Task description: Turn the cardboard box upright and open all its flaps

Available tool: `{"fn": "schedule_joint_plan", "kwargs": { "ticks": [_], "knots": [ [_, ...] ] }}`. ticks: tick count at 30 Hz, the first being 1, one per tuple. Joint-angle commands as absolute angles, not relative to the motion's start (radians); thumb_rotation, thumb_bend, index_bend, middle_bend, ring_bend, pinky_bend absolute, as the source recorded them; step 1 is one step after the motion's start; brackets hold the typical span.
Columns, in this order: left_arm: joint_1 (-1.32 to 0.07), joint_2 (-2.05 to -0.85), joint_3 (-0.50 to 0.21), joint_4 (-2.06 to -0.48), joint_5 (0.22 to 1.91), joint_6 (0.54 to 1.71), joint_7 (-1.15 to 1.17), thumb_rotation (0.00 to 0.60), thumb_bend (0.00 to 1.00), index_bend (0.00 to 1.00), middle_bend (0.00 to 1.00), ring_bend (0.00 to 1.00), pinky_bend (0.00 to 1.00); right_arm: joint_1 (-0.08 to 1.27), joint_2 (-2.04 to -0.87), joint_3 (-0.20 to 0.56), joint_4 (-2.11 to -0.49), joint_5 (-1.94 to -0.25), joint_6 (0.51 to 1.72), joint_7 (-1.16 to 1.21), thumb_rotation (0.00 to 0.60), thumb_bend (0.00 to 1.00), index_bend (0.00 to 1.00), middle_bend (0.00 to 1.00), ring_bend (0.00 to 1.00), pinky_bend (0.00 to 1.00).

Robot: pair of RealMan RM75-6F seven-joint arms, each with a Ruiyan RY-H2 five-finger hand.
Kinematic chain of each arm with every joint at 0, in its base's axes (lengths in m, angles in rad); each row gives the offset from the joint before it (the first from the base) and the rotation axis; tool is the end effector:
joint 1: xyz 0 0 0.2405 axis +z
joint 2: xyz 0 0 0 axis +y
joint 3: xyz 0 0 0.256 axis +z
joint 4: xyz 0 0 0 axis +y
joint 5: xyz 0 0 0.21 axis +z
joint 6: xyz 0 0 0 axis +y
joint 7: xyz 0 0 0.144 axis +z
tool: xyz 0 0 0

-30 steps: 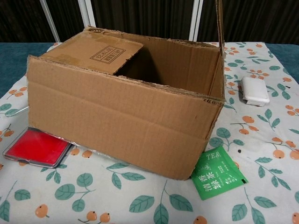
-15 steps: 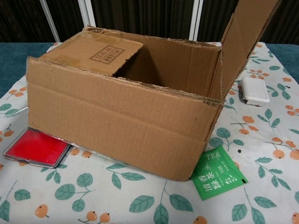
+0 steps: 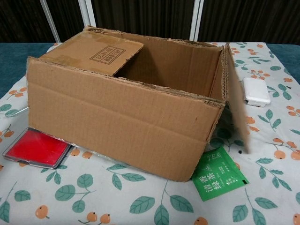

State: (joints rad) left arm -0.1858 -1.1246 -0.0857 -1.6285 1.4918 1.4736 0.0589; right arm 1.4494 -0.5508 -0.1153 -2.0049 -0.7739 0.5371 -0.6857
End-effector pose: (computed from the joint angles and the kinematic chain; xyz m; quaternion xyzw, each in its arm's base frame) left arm -0.2853 0.2180 0.1597 -0.6122 -0.3416 -0.4155 0.5795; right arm -0.0306 -0.3646 0.2077 0.8718 -0.0770 0.1261 0.4671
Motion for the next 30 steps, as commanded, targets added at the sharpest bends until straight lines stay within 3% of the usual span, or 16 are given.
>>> {"fn": "schedule_joint_plan", "kwargs": {
  "ticks": [1,4,6,10,14,17,24,30],
  "knots": [
    [-0.186,-1.125,-0.085,-1.629,1.492,1.472,0.06,0.6,0.21,0.0,0.0,0.0,0.0,1.412,-0.552,-0.127,-2.01,-0.778,0.554,-0.675,0.6,1.0,0.61,0.41,0.2,0.25],
    [-0.186,-1.125,-0.084,-1.628,1.492,1.471,0.062,0.6,0.21,0.0,0.0,0.0,0.0,1.36,-0.566,-0.136,-2.021,-0.786,0.619,-0.669,0.6,0.9,0.56,0.37,0.2,0.25],
    [-0.187,-1.126,-0.084,-1.628,1.493,1.47,0.065,0.6,0.21,0.0,0.0,0.0,0.0,1.31,-0.583,-0.141,-2.028,-0.799,0.697,-0.67,0.6,0.72,0.45,0.32,0.19,0.25],
    [-0.189,-1.13,-0.087,-1.63,1.49,1.467,0.072,0.6,0.21,0.0,0.0,0.0,0.0,1.177,-0.64,-0.147,-2.042,-0.824,0.926,-0.661,0.6,0.49,0.21,0.21,0.17,0.25],
    [-0.194,-1.134,-0.088,-1.635,1.488,1.46,0.092,0.6,0.21,0.0,0.0,0.0,0.0,0.997,-0.736,-0.144,-2.048,-0.841,1.185,-0.592,0.6,0.36,0.03,0.06,0.08,0.23],
    [-0.199,-1.135,-0.087,-1.638,1.486,1.451,0.117,0.6,0.21,0.0,0.0,0.0,0.0,0.884,-0.794,-0.143,-2.033,-0.853,1.32,-0.526,0.6,0.33,0.0,0.02,0.05,0.23],
    [-0.233,-1.115,-0.09,-1.682,1.491,1.405,0.212,0.6,0.21,0.0,0.0,0.0,0.0,0.621,-0.945,-0.145,-1.922,-0.966,1.617,-0.342,0.6,0.32,0.0,0.02,0.04,0.23],
    [-0.305,-1.07,-0.118,-1.767,1.493,1.323,0.308,0.6,0.21,0.0,0.0,0.0,0.0,0.466,-1.056,-0.153,-1.785,-1.044,1.725,-0.231,0.6,0.32,0.0,0.02,0.04,0.23]
  ]
}}
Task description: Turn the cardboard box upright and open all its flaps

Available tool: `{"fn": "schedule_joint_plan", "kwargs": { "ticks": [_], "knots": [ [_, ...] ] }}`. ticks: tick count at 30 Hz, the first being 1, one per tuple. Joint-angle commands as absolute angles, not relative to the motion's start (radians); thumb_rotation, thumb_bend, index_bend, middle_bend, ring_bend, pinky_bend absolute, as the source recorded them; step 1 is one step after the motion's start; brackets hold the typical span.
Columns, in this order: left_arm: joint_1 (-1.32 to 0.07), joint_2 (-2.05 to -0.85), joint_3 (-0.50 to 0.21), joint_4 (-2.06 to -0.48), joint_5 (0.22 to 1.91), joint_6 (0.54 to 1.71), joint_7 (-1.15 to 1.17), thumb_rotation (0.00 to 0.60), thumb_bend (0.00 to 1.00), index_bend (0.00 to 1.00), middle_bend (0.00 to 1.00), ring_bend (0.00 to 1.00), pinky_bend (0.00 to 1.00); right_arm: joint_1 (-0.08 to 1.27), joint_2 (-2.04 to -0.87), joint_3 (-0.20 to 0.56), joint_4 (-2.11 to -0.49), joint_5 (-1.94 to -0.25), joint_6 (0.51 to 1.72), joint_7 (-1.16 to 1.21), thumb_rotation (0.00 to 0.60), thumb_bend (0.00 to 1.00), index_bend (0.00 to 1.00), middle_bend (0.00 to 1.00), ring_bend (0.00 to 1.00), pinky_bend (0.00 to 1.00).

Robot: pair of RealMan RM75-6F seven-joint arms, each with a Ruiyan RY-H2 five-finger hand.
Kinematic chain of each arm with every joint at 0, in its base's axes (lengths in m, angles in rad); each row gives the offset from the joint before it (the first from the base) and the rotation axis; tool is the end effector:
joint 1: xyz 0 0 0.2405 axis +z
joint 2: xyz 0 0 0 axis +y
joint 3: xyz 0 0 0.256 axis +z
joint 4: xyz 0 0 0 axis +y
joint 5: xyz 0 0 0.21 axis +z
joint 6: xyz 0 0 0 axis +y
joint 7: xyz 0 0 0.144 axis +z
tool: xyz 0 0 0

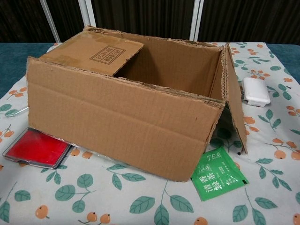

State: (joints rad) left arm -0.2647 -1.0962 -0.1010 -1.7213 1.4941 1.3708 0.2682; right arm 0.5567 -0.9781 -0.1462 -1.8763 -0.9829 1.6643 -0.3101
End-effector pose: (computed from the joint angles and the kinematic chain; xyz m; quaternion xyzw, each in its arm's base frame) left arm -0.2533 0.2385 0.1484 -0.6741 -0.2889 -0.3727 0.5685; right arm -0.2534 -0.2604 0.2050 0.5725 -0.3146 0.3259 0.6834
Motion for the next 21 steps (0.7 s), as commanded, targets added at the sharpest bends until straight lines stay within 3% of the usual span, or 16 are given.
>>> {"fn": "schedule_joint_plan", "kwargs": {
  "ticks": [1,7,11,15,21],
  "knots": [
    [-0.314,-1.065,-0.121,-1.776,1.493,1.312,0.316,0.6,0.21,0.0,0.0,0.0,0.0,0.457,-1.063,-0.154,-1.774,-1.048,1.729,-0.224,0.6,0.32,0.0,0.02,0.04,0.23],
    [-0.472,-1.01,-0.198,-1.894,1.466,1.131,0.422,0.6,0.25,0.0,0.0,0.0,0.0,0.373,-1.144,-0.146,-1.638,-1.096,1.739,-0.117,0.6,0.32,0.0,0.02,0.04,0.23],
    [-0.606,-0.98,-0.261,-1.953,1.395,0.965,0.497,0.6,0.46,0.0,0.0,0.0,0.0,0.356,-1.168,-0.122,-1.587,-1.119,1.718,-0.078,0.6,0.34,0.0,0.02,0.04,0.23],
    [-0.761,-0.97,-0.32,-1.964,1.311,0.788,0.559,0.6,0.66,0.01,0.04,0.0,0.1,0.336,-1.181,-0.096,-1.559,-1.13,1.701,-0.036,0.6,0.35,0.0,0.02,0.04,0.23],
    [-0.993,-0.994,-0.361,-1.895,1.172,0.541,0.607,0.6,0.86,0.06,0.12,0.04,0.16,0.309,-1.186,-0.062,-1.538,-1.137,1.667,0.006,0.6,0.35,0.0,0.02,0.04,0.23]
  ]
}}
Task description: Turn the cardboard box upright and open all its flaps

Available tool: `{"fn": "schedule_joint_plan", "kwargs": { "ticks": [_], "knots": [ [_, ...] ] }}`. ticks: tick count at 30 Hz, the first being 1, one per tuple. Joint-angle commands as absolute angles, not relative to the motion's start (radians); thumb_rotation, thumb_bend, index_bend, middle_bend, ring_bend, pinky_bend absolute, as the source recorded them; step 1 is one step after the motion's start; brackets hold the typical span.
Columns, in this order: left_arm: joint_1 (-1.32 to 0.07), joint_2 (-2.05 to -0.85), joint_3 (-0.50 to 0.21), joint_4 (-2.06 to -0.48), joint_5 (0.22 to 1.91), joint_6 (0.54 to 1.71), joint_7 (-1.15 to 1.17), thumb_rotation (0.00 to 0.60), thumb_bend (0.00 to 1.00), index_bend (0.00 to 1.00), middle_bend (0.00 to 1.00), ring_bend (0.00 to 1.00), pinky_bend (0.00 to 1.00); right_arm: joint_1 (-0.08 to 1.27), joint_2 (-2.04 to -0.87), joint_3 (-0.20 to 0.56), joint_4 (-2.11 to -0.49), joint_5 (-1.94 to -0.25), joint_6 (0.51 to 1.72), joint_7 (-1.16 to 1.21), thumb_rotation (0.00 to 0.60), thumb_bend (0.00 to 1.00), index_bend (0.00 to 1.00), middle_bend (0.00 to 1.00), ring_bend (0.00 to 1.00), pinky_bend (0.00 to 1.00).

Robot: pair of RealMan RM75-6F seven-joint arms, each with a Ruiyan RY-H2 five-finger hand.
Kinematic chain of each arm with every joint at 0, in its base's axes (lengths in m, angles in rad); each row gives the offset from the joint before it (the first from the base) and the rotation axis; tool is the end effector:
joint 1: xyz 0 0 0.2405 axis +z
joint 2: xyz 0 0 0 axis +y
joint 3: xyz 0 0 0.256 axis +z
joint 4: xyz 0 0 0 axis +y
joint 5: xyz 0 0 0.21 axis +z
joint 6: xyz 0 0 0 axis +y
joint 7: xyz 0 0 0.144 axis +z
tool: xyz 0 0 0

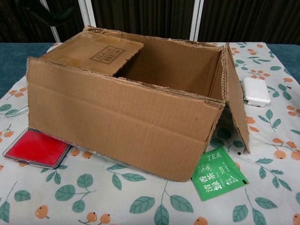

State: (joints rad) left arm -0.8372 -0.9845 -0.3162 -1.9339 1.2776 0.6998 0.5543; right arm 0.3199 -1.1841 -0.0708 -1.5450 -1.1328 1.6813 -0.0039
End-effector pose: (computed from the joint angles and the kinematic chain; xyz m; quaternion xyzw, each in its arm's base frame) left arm -0.0578 0.3336 0.1116 -0.8621 -0.1151 -0.3205 0.3753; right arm -0.3185 -0.2274 0.1755 0.5150 -0.3598 0.4039 0.6650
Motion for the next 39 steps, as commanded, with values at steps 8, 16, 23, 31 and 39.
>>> {"fn": "schedule_joint_plan", "kwargs": {
  "ticks": [8,16,23,31,39],
  "knots": [
    [-1.208,-1.066,-0.31,-1.766,1.117,0.343,0.648,0.6,1.0,0.16,0.23,0.13,0.24,0.288,-1.186,-0.019,-1.53,-1.153,1.646,0.019,0.6,0.35,0.0,0.02,0.04,0.23],
    [-1.314,-1.147,-0.233,-1.688,1.136,0.287,0.652,0.6,1.0,0.19,0.26,0.15,0.26,0.268,-1.186,0.014,-1.53,-1.165,1.617,0.019,0.6,0.35,0.01,0.02,0.04,0.23],
    [-1.359,-1.203,-0.172,-1.648,1.146,0.278,0.63,0.6,1.0,0.21,0.29,0.16,0.26,0.252,-1.182,0.038,-1.534,-1.173,1.593,0.022,0.6,0.35,0.01,0.02,0.04,0.23],
    [-1.371,-1.202,-0.116,-1.642,1.159,0.291,0.615,0.6,1.0,0.36,0.48,0.3,0.37,0.238,-1.185,0.058,-1.532,-1.18,1.575,0.022,0.6,0.35,0.02,0.02,0.04,0.23],
    [-1.382,-1.171,-0.093,-1.652,1.165,0.326,0.593,0.6,1.0,0.51,0.66,0.43,0.43,0.225,-1.191,0.078,-1.527,-1.192,1.56,0.022,0.6,0.36,0.03,0.02,0.04,0.23]
  ]
}}
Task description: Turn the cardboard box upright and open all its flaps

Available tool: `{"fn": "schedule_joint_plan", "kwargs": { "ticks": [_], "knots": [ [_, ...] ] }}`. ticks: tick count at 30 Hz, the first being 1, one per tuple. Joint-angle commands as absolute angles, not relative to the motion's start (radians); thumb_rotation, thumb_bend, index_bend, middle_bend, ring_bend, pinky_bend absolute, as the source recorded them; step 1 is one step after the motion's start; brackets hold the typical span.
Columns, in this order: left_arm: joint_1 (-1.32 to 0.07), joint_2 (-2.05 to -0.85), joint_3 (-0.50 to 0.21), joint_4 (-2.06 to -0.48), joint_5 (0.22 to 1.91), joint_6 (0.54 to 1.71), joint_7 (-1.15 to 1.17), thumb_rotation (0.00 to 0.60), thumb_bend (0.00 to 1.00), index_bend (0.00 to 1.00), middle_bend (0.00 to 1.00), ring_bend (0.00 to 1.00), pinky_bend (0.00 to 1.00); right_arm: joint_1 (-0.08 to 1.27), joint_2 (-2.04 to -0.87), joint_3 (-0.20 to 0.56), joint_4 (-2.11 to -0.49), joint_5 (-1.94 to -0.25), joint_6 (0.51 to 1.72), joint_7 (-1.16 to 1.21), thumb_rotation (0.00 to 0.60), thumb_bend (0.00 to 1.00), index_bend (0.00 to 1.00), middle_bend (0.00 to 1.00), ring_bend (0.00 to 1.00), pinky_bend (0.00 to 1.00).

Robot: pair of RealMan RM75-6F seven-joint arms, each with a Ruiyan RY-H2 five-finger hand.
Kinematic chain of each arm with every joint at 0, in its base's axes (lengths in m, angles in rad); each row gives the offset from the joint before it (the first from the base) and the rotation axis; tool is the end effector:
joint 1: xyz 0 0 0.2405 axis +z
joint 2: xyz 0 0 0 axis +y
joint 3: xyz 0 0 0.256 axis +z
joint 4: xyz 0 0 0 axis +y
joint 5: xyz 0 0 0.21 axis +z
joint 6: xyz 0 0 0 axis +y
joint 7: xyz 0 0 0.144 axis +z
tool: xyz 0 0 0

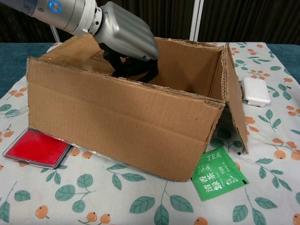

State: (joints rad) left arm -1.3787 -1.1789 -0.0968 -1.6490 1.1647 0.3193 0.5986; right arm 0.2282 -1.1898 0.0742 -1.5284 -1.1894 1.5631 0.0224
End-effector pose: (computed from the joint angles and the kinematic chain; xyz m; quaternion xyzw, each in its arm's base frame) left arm 0.0051 0.3661 0.0192 -0.9573 0.0312 -0.1468 0.2469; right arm -0.3261 -0.2284 0.1750 0.4960 -0.3861 0.4128 0.6591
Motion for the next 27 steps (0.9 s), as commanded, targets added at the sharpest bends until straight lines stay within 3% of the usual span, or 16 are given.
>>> {"fn": "schedule_joint_plan", "kwargs": {
  "ticks": [1,10,27],
  "knots": [
    [-1.384,-1.165,-0.092,-1.654,1.164,0.33,0.59,0.6,1.0,0.52,0.67,0.44,0.43,0.224,-1.192,0.081,-1.527,-1.192,1.559,0.022,0.6,0.36,0.03,0.02,0.04,0.23],
    [-1.399,-1.09,-0.088,-1.692,1.16,0.364,0.572,0.6,1.0,0.56,0.72,0.47,0.45,0.209,-1.201,0.108,-1.522,-1.205,1.555,0.034,0.6,0.39,0.03,0.02,0.04,0.23],
    [-1.372,-0.857,-0.076,-1.82,1.149,0.455,0.56,0.6,1.0,0.57,0.74,0.48,0.45,0.188,-1.207,0.14,-1.531,-1.216,1.53,0.042,0.6,0.39,0.04,0.02,0.04,0.23]
  ]
}}
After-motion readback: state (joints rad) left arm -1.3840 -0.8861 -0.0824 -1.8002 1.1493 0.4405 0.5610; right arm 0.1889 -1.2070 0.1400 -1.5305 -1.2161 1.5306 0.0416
